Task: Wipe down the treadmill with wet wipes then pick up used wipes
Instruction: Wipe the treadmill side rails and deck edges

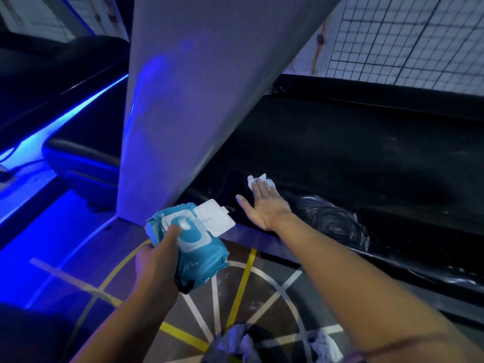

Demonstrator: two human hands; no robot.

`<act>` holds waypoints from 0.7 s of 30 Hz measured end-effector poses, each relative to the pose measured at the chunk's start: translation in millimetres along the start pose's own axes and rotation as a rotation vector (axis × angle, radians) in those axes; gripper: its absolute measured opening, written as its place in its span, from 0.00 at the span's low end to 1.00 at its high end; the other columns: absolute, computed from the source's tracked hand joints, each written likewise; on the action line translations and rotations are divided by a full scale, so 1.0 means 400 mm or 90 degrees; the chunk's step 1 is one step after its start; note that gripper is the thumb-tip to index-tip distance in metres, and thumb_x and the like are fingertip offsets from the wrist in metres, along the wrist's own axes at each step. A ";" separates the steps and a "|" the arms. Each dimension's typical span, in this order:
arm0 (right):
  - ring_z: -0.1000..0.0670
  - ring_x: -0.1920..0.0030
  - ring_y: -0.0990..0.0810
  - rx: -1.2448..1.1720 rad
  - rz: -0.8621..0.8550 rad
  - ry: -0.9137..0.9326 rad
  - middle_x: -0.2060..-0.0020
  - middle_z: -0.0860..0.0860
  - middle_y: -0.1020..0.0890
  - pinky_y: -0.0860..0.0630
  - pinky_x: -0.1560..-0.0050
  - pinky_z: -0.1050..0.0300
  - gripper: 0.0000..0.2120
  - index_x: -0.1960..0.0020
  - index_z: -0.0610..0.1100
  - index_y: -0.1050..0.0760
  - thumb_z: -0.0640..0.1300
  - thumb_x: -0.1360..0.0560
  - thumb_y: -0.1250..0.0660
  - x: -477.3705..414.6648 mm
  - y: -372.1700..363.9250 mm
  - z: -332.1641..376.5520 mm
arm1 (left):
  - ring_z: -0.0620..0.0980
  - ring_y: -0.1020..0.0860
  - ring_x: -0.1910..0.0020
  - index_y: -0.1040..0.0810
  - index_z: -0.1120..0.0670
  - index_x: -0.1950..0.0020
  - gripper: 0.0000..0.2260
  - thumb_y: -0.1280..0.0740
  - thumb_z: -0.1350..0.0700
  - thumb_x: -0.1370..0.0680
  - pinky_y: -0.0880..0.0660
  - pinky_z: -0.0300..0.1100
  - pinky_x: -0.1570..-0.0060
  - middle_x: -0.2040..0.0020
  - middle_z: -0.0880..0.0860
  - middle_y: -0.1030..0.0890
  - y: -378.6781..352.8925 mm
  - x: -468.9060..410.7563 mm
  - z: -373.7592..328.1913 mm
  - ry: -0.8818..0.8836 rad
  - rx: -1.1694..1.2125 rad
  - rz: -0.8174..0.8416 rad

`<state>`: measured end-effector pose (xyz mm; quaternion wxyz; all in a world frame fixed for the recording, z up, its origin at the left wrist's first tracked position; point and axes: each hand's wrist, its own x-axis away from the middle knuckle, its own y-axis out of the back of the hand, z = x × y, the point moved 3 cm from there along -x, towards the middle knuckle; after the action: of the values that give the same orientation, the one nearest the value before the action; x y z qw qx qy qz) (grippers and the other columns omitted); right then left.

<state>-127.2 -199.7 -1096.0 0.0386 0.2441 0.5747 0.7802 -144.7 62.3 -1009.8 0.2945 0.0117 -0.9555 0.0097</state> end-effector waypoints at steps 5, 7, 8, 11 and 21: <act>0.53 0.19 0.56 -0.078 0.020 0.031 0.18 0.53 0.52 0.58 0.21 0.55 0.36 0.17 0.48 0.53 0.68 0.18 0.59 0.051 0.031 -0.038 | 0.58 0.13 0.57 0.20 0.59 0.48 0.08 0.28 0.55 0.21 0.18 0.49 0.59 0.53 0.59 0.13 -0.009 0.003 0.002 -0.003 0.005 0.001; 0.52 0.19 0.54 -0.087 0.015 0.033 0.18 0.53 0.50 0.55 0.21 0.53 0.36 0.17 0.50 0.51 0.68 0.18 0.58 0.065 0.036 -0.045 | 0.59 0.13 0.55 0.20 0.60 0.43 0.11 0.28 0.55 0.21 0.17 0.49 0.58 0.52 0.59 0.13 -0.020 0.002 0.006 -0.004 0.008 0.007; 0.51 0.19 0.53 -0.083 0.007 0.034 0.18 0.53 0.50 0.54 0.21 0.53 0.35 0.17 0.49 0.50 0.68 0.18 0.57 0.065 0.034 -0.044 | 0.59 0.13 0.54 0.20 0.60 0.40 0.13 0.28 0.55 0.21 0.17 0.49 0.57 0.50 0.59 0.13 -0.024 0.001 0.008 -0.004 0.006 0.005; 0.48 0.19 0.48 -0.080 -0.028 0.029 0.19 0.51 0.44 0.47 0.22 0.49 0.33 0.18 0.50 0.47 0.67 0.18 0.56 0.048 0.021 -0.031 | 0.58 0.14 0.54 0.20 0.58 0.43 0.10 0.28 0.55 0.21 0.18 0.46 0.61 0.51 0.57 0.13 -0.030 -0.002 0.013 -0.007 -0.004 0.012; 0.40 0.28 0.31 -0.085 -0.078 0.033 0.26 0.45 0.32 0.28 0.34 0.42 0.29 0.22 0.51 0.45 0.65 0.17 0.52 0.035 0.009 -0.051 | 0.60 0.13 0.56 0.21 0.61 0.37 0.17 0.26 0.55 0.22 0.17 0.49 0.59 0.51 0.59 0.14 -0.032 0.003 0.004 0.001 0.021 0.002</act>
<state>-147.4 -214.1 -1092.4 0.0874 0.1853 0.5364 0.8187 -146.4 49.3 -1010.3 0.2949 0.0153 -0.9551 0.0256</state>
